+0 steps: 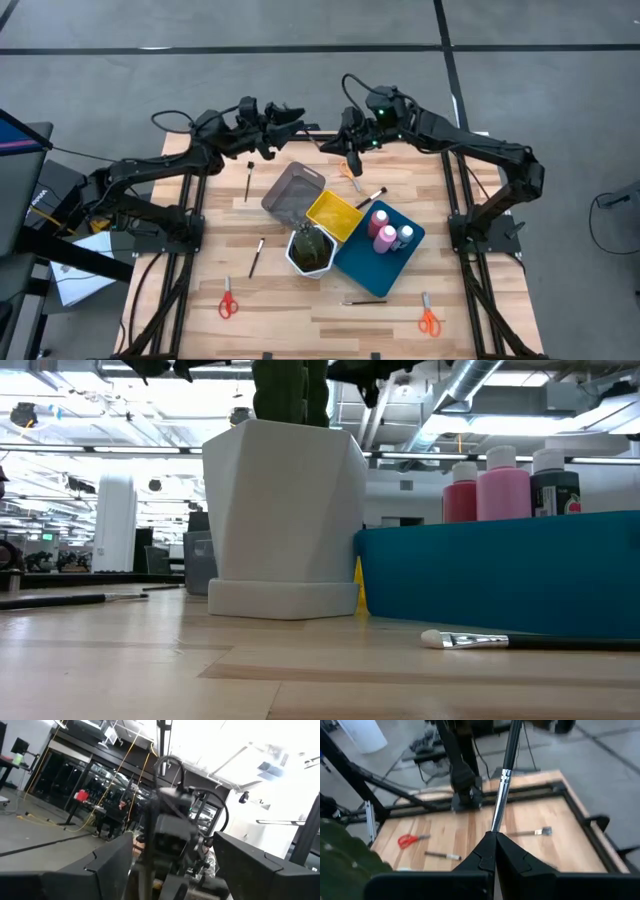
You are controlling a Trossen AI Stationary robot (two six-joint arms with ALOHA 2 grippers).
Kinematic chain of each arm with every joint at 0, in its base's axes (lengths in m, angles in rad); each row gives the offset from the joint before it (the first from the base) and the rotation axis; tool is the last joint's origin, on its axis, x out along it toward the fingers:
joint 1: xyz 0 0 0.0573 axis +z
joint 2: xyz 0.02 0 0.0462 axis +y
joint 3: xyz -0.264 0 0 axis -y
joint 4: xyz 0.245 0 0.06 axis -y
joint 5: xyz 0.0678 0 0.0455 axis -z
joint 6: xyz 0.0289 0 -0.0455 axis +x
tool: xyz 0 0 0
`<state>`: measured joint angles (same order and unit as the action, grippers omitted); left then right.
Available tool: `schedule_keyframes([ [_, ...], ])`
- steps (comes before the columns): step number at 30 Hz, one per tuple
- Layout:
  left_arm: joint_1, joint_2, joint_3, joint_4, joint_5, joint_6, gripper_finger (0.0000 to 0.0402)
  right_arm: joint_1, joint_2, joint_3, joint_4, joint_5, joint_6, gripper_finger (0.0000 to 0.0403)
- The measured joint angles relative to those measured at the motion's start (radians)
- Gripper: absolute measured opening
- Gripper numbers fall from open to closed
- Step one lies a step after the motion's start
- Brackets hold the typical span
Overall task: Pick & Place Paint Supplies
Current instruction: Put the makeup brush into the black bin
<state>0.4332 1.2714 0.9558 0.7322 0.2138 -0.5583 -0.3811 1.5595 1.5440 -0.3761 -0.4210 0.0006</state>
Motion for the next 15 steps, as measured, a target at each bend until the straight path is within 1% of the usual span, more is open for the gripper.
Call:
schedule_keyframes([
  [6, 0.000, -0.002, 0.001, -0.063, 0.000, 0.001, 0.0241, -0.015, -0.009, 0.000, 0.024, 0.000, 0.001, 0.0000],
  [9, 0.000, -0.003, 0.001, -0.063, 0.000, 0.002, 0.0226, -0.020, -0.009, 0.000, 0.022, -0.002, 0.003, 0.0000],
  [15, 0.006, -0.003, 0.001, -0.064, 0.001, 0.003, 0.0177, -0.020, -0.009, 0.000, 0.042, -0.027, 0.027, 0.0000],
])
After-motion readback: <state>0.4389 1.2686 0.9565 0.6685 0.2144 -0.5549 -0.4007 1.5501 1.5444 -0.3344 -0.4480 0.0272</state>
